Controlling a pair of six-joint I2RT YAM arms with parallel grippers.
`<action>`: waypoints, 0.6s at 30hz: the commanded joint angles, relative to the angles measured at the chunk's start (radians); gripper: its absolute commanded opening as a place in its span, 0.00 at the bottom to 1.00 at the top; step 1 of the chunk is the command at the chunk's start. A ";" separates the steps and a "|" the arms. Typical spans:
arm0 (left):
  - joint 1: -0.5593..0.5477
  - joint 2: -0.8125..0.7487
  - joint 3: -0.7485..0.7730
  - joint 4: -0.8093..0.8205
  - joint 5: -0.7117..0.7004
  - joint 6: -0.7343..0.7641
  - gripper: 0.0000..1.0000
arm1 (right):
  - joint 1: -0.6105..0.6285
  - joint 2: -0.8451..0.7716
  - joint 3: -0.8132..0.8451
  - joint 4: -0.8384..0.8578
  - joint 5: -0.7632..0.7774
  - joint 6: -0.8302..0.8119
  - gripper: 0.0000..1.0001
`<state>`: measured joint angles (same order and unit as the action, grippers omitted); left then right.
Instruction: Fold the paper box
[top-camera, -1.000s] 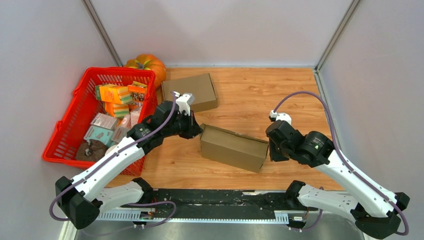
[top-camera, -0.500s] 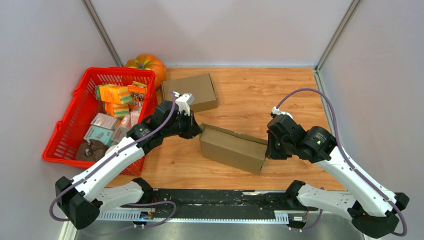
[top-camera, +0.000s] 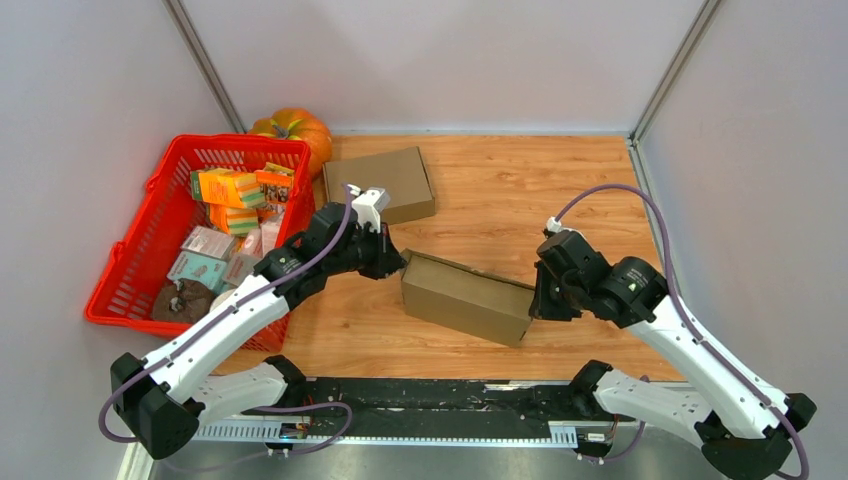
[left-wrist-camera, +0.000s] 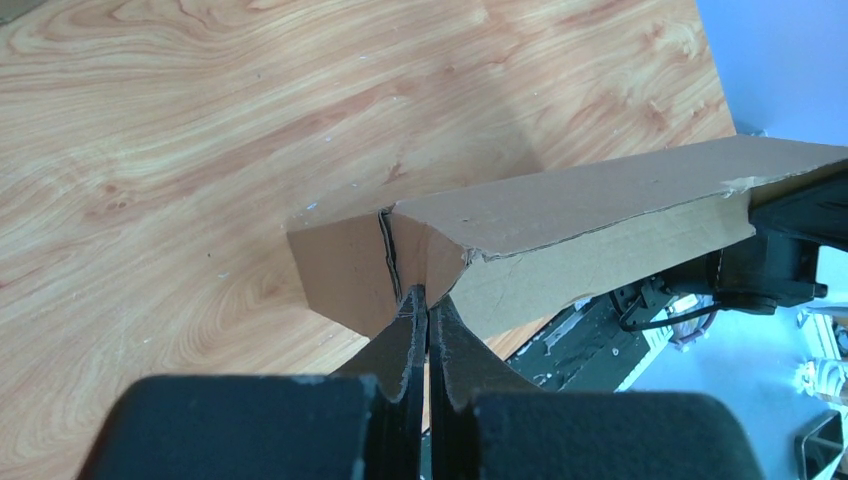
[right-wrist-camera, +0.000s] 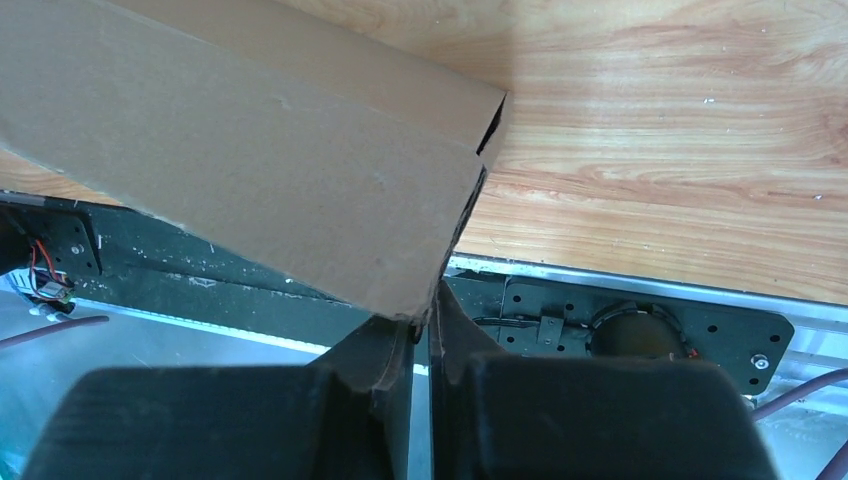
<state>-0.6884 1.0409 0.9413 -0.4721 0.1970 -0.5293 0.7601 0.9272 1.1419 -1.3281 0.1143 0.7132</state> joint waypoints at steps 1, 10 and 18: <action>-0.007 -0.001 -0.033 -0.036 0.013 -0.001 0.00 | -0.002 -0.039 -0.044 0.122 -0.015 0.023 0.08; -0.051 -0.025 -0.073 -0.011 -0.059 -0.001 0.00 | -0.002 -0.125 -0.131 0.225 -0.047 -0.015 0.27; -0.079 -0.036 -0.116 0.004 -0.133 0.000 0.00 | -0.005 -0.226 0.007 0.121 -0.024 0.085 0.89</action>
<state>-0.7521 1.0004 0.8631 -0.4141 0.0963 -0.5327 0.7578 0.7654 1.0580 -1.1858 0.0330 0.7185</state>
